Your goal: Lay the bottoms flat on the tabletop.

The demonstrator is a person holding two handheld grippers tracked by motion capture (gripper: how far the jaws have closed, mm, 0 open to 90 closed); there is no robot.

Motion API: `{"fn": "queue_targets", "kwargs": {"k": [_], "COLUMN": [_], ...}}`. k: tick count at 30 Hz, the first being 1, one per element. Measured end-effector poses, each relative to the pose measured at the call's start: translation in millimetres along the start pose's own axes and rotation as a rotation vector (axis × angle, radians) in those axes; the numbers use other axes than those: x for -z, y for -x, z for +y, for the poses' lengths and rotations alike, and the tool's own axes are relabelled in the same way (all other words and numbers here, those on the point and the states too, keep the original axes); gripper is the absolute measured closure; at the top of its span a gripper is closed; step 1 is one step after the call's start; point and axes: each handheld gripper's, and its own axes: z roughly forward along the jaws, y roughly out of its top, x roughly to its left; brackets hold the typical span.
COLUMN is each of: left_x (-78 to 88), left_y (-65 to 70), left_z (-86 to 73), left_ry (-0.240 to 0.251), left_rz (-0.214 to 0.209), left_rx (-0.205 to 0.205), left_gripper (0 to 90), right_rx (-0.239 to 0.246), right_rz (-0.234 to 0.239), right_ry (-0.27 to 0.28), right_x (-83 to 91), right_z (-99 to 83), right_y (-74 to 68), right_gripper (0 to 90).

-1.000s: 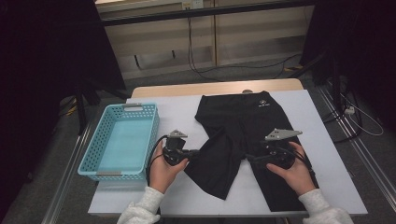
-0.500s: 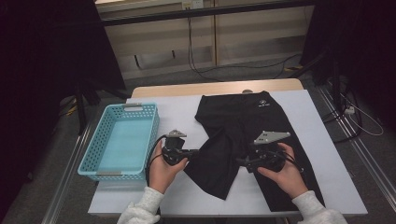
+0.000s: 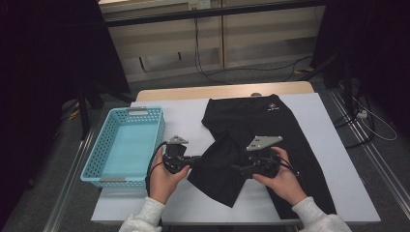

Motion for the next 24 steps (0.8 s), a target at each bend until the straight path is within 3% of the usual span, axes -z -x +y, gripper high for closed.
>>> {"fn": "queue_targets", "kwargs": {"k": [11, 18, 24], "left_x": [-1.6, -4.0, -5.9], "left_y": [-0.2, -2.1, -4.3], "left_z": [-2.4, -4.3, -5.9], "left_ry": [-0.01, -0.015, -0.022], "left_rz": [-0.004, -0.003, 0.004], "left_rx": [0.006, 0.019, 0.02], "left_gripper": [89.6, 89.5, 89.4], "right_rx": [0.021, 0.045, 0.02], "right_rz": [0.035, 0.044, 0.019], "right_ry": [-0.057, -0.126, -0.092], "right_x": [-13.1, -23.9, -14.2], "right_z": [-4.2, -14.8, -16.0], "right_y": [-6.6, -11.6, -8.0], "right_gripper": [32.0, 41.9, 49.2]}}
